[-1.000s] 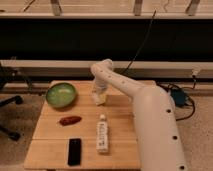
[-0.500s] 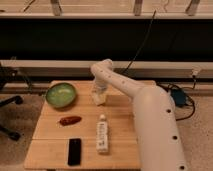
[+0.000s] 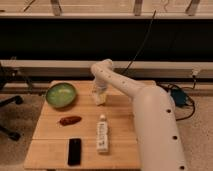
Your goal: Place the white sponge in the ceramic cup
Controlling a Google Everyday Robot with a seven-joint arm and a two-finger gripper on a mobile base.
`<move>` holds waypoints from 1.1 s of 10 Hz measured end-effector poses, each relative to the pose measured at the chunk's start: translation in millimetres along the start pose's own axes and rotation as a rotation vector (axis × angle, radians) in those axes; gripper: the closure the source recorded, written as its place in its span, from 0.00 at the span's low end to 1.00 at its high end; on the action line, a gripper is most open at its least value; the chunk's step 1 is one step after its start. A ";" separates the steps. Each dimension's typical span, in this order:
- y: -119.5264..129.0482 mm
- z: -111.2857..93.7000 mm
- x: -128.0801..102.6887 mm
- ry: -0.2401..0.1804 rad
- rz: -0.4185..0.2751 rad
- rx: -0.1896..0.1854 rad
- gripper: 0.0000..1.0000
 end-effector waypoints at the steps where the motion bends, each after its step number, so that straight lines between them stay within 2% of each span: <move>1: -0.1 0.0 0.3 0.000 0.000 0.001 0.90; 5: 0.5 -0.9 0.6 0.001 0.000 -0.001 0.90; 7: 6.4 -8.5 5.5 0.013 0.000 0.014 0.90; 9: 8.8 -35.2 4.9 0.003 -0.003 0.072 0.90; 11: 9.5 -82.9 3.7 -0.012 -0.008 0.148 0.90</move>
